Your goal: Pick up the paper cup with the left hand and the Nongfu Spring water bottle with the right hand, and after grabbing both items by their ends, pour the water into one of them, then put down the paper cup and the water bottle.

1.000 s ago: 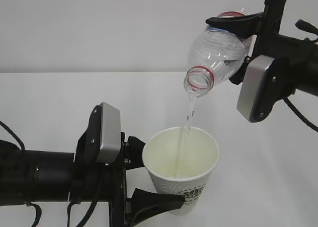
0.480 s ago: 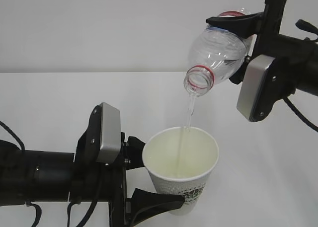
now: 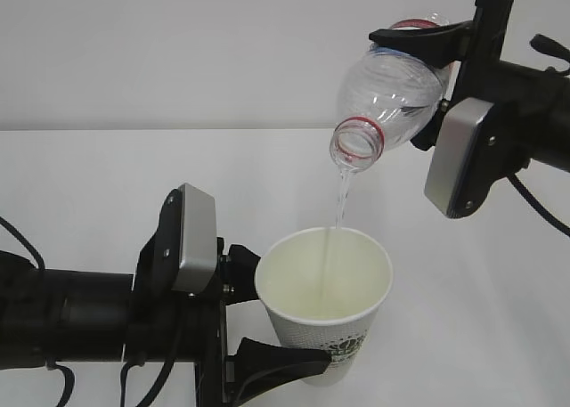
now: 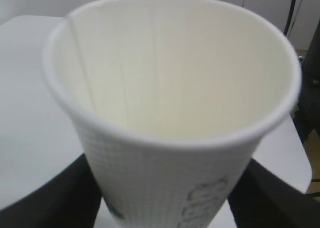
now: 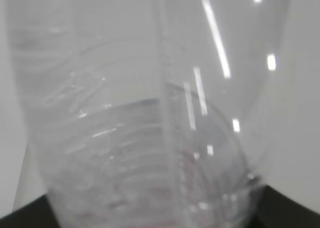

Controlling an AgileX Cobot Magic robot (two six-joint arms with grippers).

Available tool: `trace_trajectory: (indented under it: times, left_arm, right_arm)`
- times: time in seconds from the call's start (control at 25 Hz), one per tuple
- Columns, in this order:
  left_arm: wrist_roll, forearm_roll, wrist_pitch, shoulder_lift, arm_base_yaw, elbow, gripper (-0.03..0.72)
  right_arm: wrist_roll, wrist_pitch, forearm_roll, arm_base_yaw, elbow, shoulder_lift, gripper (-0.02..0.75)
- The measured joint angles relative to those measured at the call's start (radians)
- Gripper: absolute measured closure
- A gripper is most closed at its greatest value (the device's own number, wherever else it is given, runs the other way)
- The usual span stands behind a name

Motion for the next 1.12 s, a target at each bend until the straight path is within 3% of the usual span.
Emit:
trace_trajectory:
  times: [1.12]
  left_arm:
    - [0.000, 0.000, 0.003, 0.000, 0.000, 0.000, 0.153]
  right_arm:
    - [0.000, -0.001, 0.000, 0.000, 0.000, -0.002, 0.325]
